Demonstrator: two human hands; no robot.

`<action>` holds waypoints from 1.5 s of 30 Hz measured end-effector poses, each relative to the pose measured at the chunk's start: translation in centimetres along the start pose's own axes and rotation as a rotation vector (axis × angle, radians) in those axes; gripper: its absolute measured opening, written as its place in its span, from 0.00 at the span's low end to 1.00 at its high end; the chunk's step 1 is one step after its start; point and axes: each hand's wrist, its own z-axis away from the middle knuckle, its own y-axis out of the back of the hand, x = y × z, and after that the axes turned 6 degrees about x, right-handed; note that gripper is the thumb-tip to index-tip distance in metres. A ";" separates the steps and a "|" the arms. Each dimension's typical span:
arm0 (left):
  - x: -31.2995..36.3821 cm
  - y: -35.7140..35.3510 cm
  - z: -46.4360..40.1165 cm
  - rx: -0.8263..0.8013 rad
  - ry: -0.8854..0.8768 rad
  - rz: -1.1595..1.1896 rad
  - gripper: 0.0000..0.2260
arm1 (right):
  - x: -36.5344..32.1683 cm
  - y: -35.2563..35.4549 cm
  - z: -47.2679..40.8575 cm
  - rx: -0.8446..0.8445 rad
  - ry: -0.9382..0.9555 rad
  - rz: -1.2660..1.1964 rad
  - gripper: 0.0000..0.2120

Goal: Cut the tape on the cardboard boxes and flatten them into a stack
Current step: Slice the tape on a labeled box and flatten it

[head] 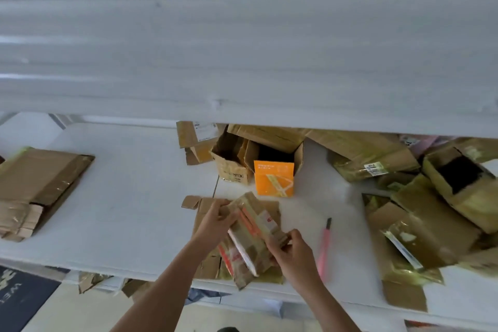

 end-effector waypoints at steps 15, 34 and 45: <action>-0.7 -1.0 0.2 -0.122 0.012 0.100 0.35 | 5.5 6.4 -2.6 0.079 0.087 0.948 0.28; -2.3 -1.9 0.8 -0.018 -0.038 0.175 0.21 | -5.0 0.0 -3.3 0.092 0.568 -0.229 0.13; -2.4 -1.9 1.2 -0.084 0.072 0.409 0.17 | -4.6 -2.7 -3.3 0.143 0.462 -0.217 0.04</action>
